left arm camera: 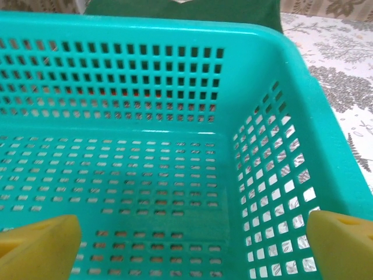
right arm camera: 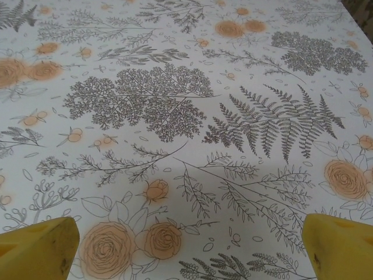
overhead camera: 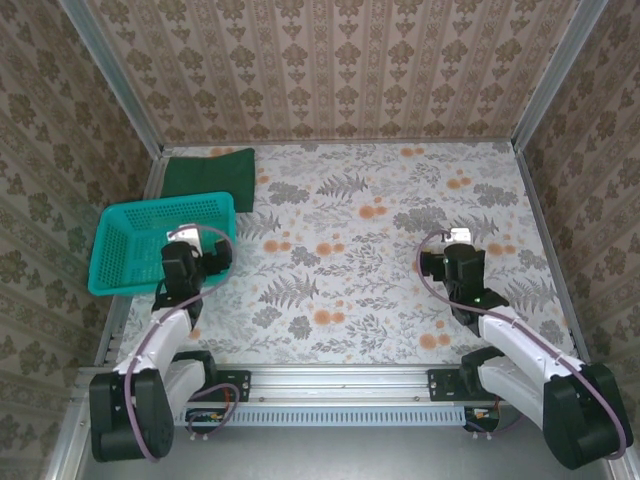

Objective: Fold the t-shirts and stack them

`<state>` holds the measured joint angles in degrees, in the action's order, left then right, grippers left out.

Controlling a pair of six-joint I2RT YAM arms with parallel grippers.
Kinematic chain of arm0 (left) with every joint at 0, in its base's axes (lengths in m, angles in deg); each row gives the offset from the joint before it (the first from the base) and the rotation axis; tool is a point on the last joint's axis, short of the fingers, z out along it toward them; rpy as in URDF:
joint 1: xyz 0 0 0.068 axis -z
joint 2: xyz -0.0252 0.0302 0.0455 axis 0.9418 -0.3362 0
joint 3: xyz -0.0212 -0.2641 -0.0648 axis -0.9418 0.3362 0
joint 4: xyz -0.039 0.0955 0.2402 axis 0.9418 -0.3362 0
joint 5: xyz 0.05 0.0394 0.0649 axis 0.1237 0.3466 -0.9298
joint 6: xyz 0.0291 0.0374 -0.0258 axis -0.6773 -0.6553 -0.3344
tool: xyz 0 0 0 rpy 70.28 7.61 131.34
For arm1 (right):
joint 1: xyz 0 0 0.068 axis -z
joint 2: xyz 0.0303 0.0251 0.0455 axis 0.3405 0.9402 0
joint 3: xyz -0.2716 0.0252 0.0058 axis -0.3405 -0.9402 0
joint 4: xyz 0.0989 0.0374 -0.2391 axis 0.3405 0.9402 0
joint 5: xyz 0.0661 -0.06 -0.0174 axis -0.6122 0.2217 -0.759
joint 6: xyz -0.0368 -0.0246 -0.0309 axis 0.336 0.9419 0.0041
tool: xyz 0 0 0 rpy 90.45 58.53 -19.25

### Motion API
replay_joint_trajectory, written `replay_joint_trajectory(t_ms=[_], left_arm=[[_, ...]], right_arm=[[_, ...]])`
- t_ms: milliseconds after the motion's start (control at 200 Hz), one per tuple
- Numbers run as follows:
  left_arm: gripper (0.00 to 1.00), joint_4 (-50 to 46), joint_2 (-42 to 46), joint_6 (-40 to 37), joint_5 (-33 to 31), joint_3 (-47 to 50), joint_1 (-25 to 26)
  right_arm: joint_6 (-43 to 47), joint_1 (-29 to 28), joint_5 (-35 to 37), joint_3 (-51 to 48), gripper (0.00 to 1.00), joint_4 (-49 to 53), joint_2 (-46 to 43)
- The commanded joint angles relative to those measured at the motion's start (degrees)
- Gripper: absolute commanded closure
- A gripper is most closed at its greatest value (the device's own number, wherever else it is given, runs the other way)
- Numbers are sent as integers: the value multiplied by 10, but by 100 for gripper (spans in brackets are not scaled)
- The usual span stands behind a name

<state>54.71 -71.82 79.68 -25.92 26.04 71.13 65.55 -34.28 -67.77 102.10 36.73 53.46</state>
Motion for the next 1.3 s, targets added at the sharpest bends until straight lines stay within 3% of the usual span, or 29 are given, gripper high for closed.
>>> replay_joint_trajectory(t_ms=[0, 205, 405, 550, 665, 1000, 1210, 1295], left_arm=[[0, 51, -64, -51, 14, -14, 21], [0, 150, -195, -77, 41, -71, 32], [0, 72, -255, -98, 116, -144, 24], [0, 86, -246, -77, 113, -131, 6], [0, 99, -232, -62, 26, -116, 6], [0, 174, -258, -54, 82, -104, -56], [0, 236, -256, -55, 77, -69, -56], [0, 299, -238, -49, 31, -22, -47]], right_arm=[[10, 7, 1, -1, 1, -80, 27], [29, 13, -15, 47, 0, -158, 145], [45, 20, -24, 81, 1, -261, 236], [23, 44, -41, 129, 0, -196, 275], [10, 64, -68, 128, 0, -194, 270], [40, 83, -96, 44, 0, -305, 210], [39, 90, -104, -12, 1, -365, 169], [43, 94, -105, -34, 1, -370, 140]])
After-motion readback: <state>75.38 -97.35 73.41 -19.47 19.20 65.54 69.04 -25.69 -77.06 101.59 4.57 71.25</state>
